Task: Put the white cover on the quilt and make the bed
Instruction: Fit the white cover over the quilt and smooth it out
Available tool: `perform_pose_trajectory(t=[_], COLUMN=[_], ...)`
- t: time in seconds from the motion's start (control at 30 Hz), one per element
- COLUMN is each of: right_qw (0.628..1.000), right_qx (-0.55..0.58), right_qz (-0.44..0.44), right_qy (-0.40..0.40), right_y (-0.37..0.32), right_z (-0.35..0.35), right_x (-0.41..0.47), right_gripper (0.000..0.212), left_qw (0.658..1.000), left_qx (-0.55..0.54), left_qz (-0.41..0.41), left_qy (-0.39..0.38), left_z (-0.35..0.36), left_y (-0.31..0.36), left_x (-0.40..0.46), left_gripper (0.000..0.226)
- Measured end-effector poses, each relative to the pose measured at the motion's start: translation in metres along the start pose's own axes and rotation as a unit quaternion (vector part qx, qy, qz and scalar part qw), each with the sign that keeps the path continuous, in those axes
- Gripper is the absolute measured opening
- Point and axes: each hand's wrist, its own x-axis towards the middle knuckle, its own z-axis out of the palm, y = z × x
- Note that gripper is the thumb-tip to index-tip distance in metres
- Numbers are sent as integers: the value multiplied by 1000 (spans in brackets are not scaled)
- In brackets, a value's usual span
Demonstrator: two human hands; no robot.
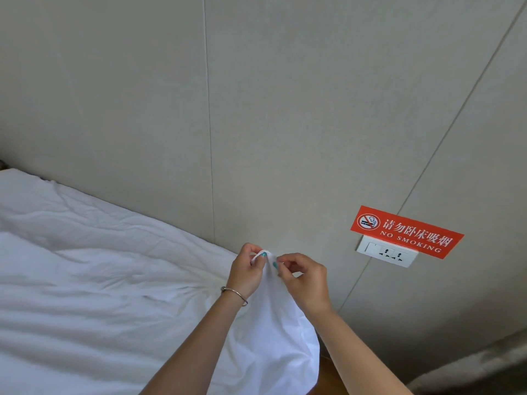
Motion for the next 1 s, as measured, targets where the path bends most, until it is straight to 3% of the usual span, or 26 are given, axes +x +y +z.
perform_pose_trajectory(t=[0.1,0.23,0.47,0.57,0.73,0.8,0.87,0.93,1.0], right_qw=[995,989,983,983,975,975,967,954,946], right_qx=[-89,-118,18,-9,-190,-197,-223,-248,-261], right_qz=[27,62,123,90,-95,-76,-80,-112,-131], right_qy=[-40,-61,-133,-160,-69,-61,-92,-125,-140], right_y=[7,4,9,7,13,15,16,13,6], right_z=[2,-3,-7,-6,-9,-18,-26,-32,-36], right_x=[0,2,7,5,-12,-11,-7,-4,1], right_gripper=[22,27,30,28,5,5,7,10,11], left_qw=[1000,999,997,998,999,999,994,962,944], left_qx=[22,33,20,6,-30,1,100,259,317], left_qz=[-4,2,20,2,-17,-9,26,75,89], left_qy=[-2,-32,-71,-54,-32,-34,-46,-48,-28], left_z=[0,-3,-8,-8,-5,-9,-16,-23,-26], left_y=[2,-1,-13,-14,-10,-7,-6,-4,-1], left_x=[1,-3,-21,-27,-35,-36,-35,-33,-33], left_gripper=[3,5,22,15,13,17,16,5,13])
